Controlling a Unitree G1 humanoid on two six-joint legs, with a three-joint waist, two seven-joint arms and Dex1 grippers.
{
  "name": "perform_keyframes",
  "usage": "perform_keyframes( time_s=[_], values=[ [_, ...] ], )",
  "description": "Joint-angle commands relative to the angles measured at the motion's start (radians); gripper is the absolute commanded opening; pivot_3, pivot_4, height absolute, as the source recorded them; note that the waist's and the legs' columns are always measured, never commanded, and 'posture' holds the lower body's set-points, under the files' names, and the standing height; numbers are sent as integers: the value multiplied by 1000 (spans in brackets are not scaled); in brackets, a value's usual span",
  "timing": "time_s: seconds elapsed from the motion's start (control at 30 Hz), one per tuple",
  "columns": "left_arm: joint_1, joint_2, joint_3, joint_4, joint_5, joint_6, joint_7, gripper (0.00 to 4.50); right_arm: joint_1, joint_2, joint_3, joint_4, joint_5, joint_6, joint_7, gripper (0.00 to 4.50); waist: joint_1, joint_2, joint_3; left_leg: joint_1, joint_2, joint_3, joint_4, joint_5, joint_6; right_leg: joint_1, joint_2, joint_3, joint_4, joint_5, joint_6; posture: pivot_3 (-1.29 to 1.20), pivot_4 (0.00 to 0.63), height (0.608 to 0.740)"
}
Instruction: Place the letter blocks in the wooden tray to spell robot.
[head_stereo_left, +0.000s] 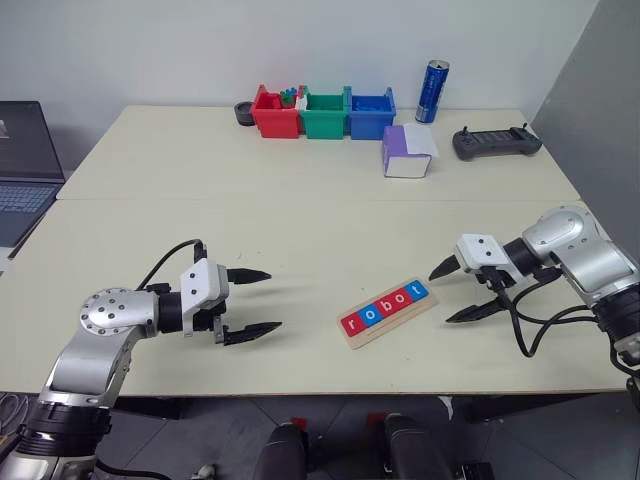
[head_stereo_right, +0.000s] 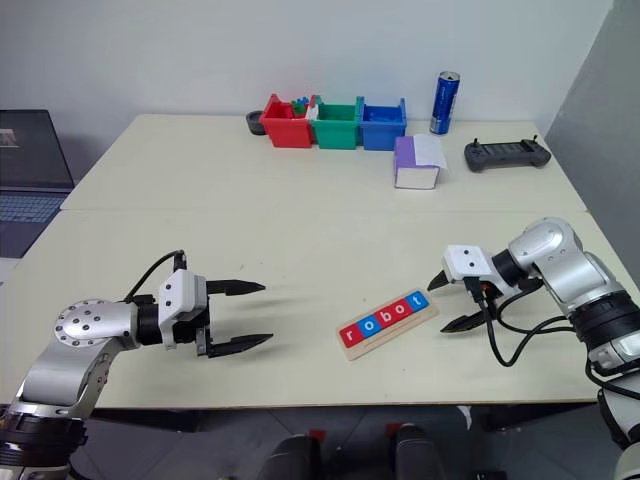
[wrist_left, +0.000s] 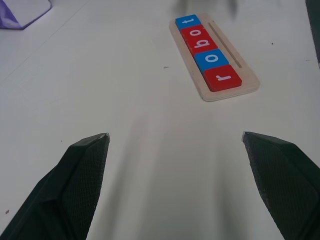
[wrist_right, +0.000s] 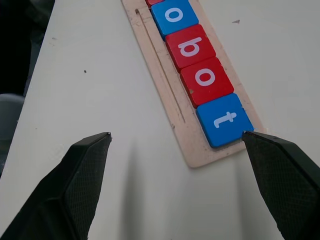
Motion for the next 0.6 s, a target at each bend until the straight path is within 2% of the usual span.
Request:
perform_keyframes(
  time_s=[0.03,0.17,0.23,0.37,0.6],
  values=[
    [4,11,28,-37,-16,-11,7,4500,-67,31,17,67,8,-75,77,4451,-1,0,0,0,0,0,0,0,0,0,0,0,0,0,0,0,150,740],
    [25,9,38,-55,-18,-6,19,4500,-103,78,29,132,11,-143,77,4451,1,0,0,0,0,0,0,0,0,0,0,0,0,0,0,0,150,740],
    [35,13,46,-62,-19,-2,26,4500,-113,105,31,173,0,-197,77,4451,1,0,0,0,0,0,0,0,0,0,0,0,0,3,-5,0,150,740],
    [57,18,63,-95,-23,15,45,4500,-132,83,140,194,57,-239,77,4451,1,0,0,-1,0,0,0,0,0,0,0,0,0,3,-5,0,150,740],
    [104,32,99,-156,-30,49,68,4500,-166,121,213,304,33,-375,77,4451,1,0,0,0,0,0,0,0,0,0,0,0,0,3,-6,0,150,740]
  ],
)
